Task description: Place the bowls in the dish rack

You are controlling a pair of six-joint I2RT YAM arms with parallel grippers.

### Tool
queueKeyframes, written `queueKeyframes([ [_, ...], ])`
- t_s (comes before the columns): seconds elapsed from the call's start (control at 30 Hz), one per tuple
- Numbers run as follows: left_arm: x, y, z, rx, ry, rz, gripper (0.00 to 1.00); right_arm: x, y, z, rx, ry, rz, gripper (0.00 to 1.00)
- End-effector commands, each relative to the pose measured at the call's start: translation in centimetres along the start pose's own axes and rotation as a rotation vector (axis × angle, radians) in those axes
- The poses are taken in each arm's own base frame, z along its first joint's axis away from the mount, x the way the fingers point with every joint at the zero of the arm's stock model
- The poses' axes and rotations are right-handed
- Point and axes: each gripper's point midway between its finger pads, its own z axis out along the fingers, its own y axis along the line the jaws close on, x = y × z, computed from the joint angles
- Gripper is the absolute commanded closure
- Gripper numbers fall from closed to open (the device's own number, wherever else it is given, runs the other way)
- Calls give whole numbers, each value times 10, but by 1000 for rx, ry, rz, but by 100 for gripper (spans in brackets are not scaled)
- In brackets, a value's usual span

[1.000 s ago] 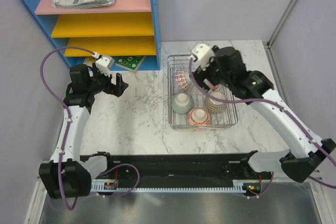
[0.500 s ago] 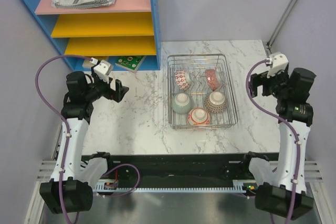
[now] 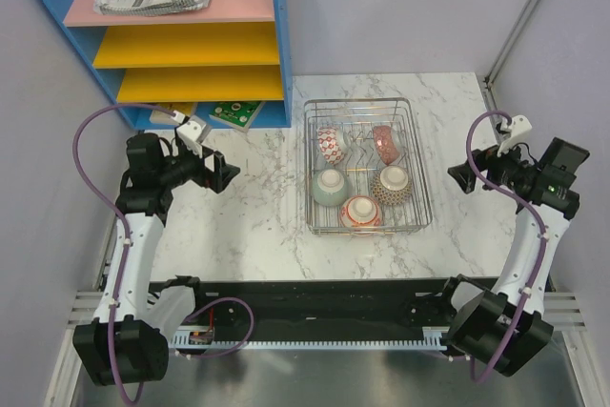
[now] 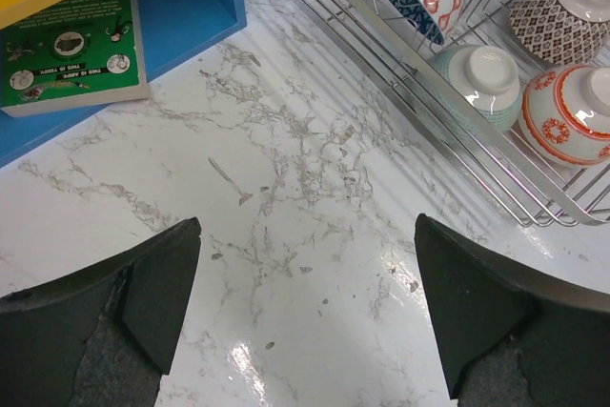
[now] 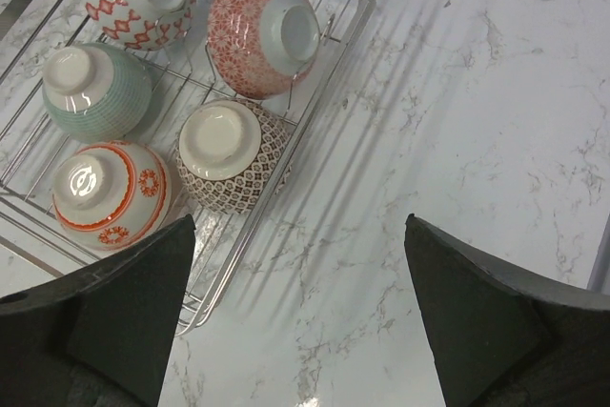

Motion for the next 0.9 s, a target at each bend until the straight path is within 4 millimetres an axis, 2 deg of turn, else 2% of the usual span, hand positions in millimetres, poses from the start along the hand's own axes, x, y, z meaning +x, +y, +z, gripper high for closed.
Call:
queueKeyframes([
  [0.0, -5, -5, 0, 41, -29, 47, 0, -7, 23, -8, -67, -43, -92, 2],
  [0.23, 0, -4, 3, 50, -22, 38, 0, -4, 36, -22, -17, -49, -177, 2],
  [0.37, 2, -4, 5, 54, -13, 27, 0, -4, 42, -22, -32, -62, -180, 2],
  [0.87, 2, -4, 4, 47, -20, 36, 0, -13, 44, -25, -32, -83, -183, 2],
])
